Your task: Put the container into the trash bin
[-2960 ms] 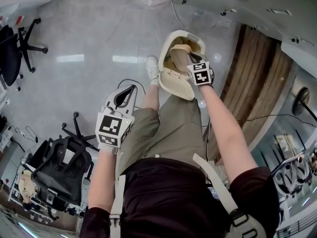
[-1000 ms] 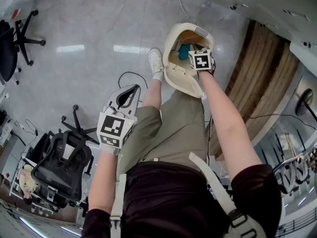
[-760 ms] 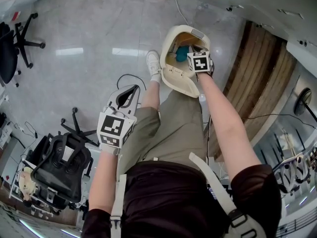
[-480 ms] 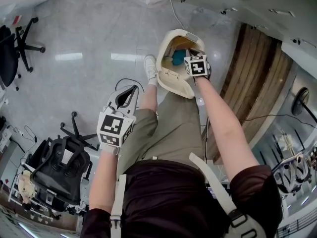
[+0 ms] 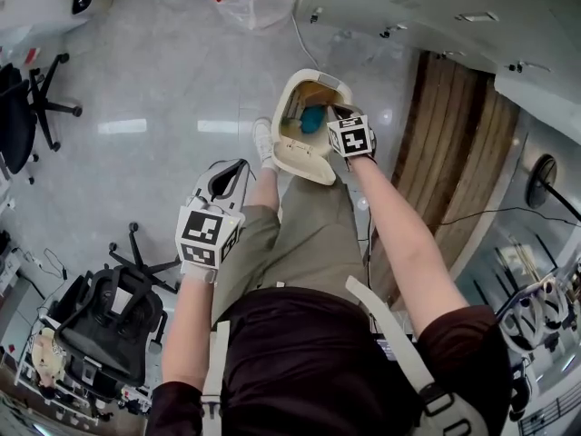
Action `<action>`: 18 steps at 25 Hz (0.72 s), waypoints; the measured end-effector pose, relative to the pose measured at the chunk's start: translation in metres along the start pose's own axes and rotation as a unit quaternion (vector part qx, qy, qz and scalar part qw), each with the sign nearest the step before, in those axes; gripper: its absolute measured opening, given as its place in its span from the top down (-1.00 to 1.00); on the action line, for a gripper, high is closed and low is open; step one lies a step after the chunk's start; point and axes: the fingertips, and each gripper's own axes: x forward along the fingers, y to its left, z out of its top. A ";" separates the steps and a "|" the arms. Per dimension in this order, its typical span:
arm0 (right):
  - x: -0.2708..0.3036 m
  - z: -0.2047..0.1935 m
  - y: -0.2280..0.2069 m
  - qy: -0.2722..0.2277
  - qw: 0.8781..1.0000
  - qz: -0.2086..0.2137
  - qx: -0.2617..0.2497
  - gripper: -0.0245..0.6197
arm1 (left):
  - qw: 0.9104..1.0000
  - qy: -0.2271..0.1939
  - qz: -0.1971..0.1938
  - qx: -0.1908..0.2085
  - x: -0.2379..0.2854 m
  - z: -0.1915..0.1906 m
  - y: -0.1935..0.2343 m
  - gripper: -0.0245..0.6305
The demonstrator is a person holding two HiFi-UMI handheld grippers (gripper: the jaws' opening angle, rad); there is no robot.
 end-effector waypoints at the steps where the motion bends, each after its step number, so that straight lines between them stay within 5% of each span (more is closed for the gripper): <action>1: -0.007 0.001 0.000 -0.004 1.000 0.001 -0.002 0.88 | 1.000 -0.003 -0.001 0.002 -0.001 0.003 -0.003 0.90; 18: -0.137 0.041 0.013 -0.106 0.994 0.022 -0.012 0.88 | 0.998 -0.047 -0.019 0.022 0.000 0.052 -0.055 0.90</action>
